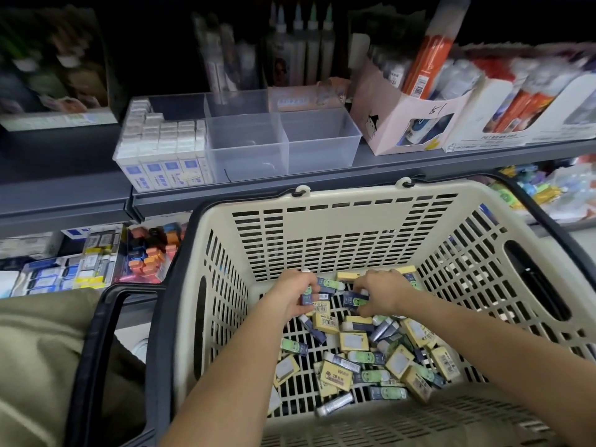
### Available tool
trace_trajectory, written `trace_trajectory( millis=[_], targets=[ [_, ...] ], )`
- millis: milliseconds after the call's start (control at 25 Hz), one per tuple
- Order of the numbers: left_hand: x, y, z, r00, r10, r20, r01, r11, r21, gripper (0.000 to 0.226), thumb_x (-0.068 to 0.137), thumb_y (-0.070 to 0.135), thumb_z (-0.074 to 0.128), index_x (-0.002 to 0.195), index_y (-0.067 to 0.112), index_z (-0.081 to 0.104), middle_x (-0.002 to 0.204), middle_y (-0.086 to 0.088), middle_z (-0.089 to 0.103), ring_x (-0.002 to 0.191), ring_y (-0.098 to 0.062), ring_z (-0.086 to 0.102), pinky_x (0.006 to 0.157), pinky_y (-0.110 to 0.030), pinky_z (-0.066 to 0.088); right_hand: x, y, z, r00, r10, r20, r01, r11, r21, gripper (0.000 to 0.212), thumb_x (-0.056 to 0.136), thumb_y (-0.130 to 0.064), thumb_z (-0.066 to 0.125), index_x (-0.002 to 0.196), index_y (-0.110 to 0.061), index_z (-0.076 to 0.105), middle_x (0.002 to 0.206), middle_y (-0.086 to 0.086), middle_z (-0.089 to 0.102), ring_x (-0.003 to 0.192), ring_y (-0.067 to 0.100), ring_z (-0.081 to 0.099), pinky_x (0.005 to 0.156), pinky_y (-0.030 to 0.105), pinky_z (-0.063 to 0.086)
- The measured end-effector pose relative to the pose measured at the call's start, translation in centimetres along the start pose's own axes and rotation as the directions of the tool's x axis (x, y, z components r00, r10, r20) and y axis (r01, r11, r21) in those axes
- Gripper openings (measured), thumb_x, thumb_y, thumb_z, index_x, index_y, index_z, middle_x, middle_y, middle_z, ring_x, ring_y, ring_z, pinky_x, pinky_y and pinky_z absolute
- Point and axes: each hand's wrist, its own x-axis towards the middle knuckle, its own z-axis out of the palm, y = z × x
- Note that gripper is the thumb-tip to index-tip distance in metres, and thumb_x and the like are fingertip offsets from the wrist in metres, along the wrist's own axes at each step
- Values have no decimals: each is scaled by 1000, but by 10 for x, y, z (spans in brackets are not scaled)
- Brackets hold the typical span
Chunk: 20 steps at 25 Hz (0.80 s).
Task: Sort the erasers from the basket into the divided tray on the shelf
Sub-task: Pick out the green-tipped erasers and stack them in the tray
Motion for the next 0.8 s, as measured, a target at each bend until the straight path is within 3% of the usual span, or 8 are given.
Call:
trace_trajectory(
  millis=[120,240,320,440,560,640,720,800],
  targets=[
    [2,-2,0,1000,-17,26,18,1000,-4,16,90,8,51,106,7,53,85,-6,58,71,-15,57,63,-28,51,-5,1,-2,999,9,-50,-7,999,49,50,69,-49,63,114,-28,56,107,0,59,94,20,57,70,28,40],
    [2,-4,4,998,-29,59,31,999,-30,15,90,5,51,105,7,52,86,-8,57,71,-16,57,66,-29,51,-10,3,-11,989,57,-137,-16,958,285,37,71,-39,64,102,-19,60,94,2,64,86,25,62,60,29,48],
    [2,-4,8,996,-12,89,17,998,-65,19,89,5,54,107,8,51,94,-9,58,76,-17,58,66,-29,50,-12,1,-22,980,82,-183,26,853,521,33,74,-35,68,93,-9,61,82,6,64,76,23,62,62,32,48],
    [-2,-2,13,961,31,275,17,986,-168,34,85,26,67,112,8,56,99,-9,64,91,-21,63,70,-31,54,-19,-20,-38,981,67,-185,90,684,724,26,72,-40,75,74,-20,60,64,-6,54,59,12,48,56,25,38],
    [-3,-4,14,949,19,314,62,967,-246,49,74,32,76,113,10,58,100,-12,67,94,-26,66,70,-40,58,-24,-44,-46,983,-83,-162,177,643,745,26,69,-32,80,80,-20,60,74,-4,61,70,12,55,67,29,47],
    [0,-7,3,975,-8,222,77,949,-305,54,74,20,77,119,8,51,100,-13,68,86,-25,69,64,-39,58,-24,-48,-53,975,-204,-88,182,506,843,37,72,-21,79,102,-11,62,89,0,66,81,10,62,78,25,51],
    [6,-11,-13,992,-29,124,71,934,-350,60,73,10,77,124,9,45,96,-13,66,73,-22,67,60,-37,56,-17,-41,-59,988,-123,-92,145,536,832,41,77,-21,75,115,-12,60,98,-2,64,86,7,62,83,20,51],
    [10,-15,-25,999,-41,21,46,925,-377,45,73,7,76,111,10,50,91,-13,63,67,-21,62,57,-36,54,-8,-34,-54,985,3,-171,112,746,656,26,85,-20,65,111,-14,63,102,0,65,91,10,61,82,20,49]
  ],
)
